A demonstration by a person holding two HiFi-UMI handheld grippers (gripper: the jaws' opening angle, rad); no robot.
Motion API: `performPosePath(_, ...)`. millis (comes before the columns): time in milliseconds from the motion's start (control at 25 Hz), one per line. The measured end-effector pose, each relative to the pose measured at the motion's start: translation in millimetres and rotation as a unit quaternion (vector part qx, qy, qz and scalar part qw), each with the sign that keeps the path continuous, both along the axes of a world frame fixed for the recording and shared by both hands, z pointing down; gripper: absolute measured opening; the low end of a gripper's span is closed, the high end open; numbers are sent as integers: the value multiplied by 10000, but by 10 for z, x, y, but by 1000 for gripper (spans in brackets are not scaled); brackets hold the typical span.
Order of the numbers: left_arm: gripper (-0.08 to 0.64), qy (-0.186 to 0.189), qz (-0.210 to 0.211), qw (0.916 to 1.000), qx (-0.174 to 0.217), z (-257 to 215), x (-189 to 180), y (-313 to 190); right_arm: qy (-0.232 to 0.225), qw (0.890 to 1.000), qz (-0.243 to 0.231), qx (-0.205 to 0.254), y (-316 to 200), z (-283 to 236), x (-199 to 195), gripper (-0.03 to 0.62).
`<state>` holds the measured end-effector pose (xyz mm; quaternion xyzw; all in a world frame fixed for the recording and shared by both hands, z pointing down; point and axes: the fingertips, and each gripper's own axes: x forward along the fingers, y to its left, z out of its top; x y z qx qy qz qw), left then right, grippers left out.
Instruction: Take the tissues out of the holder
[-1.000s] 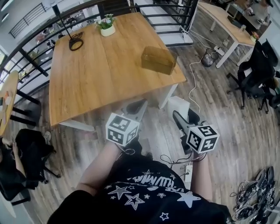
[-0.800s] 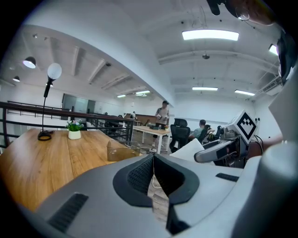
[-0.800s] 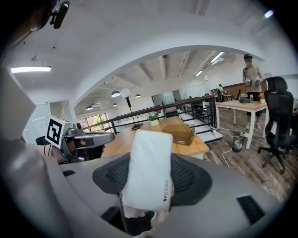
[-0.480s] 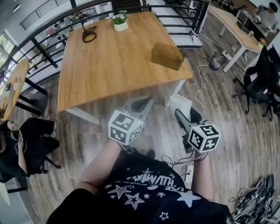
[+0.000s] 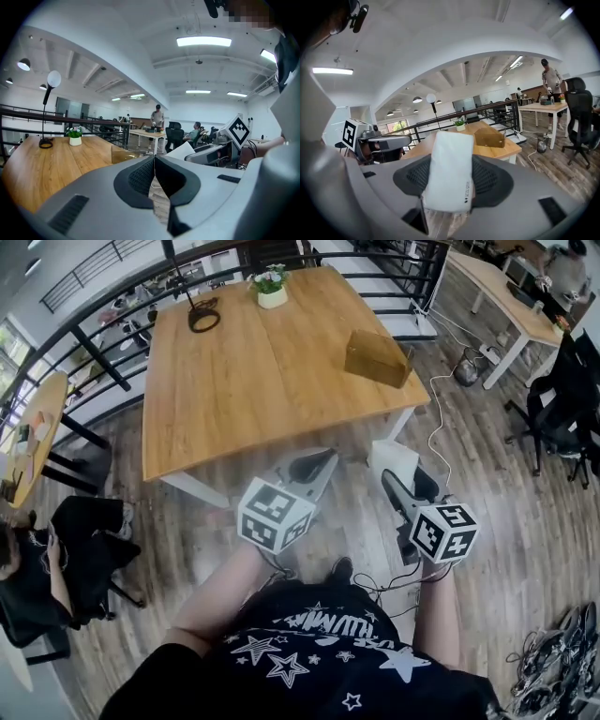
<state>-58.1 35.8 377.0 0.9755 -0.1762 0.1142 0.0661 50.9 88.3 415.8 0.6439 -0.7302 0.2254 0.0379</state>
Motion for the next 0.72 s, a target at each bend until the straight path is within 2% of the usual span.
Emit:
performPosePath(120,15,-6,24,10000,-64,4,-256,13,33,10000,6,-1,37,-64,-270,256)
performPosePath(280,15,36,176,9998,-108,17,-327,153,109,9999,91,-49,200,-74,-396,256)
performPosePath(520,15,129,426,9989,-165,50,-846,321,200,9991,350,-150,449,-42,-955,256)
performPosePath(720,15,199,531,9982,-216,85,-1070,453,217,9983,506,-193,654,4,-1198,256)
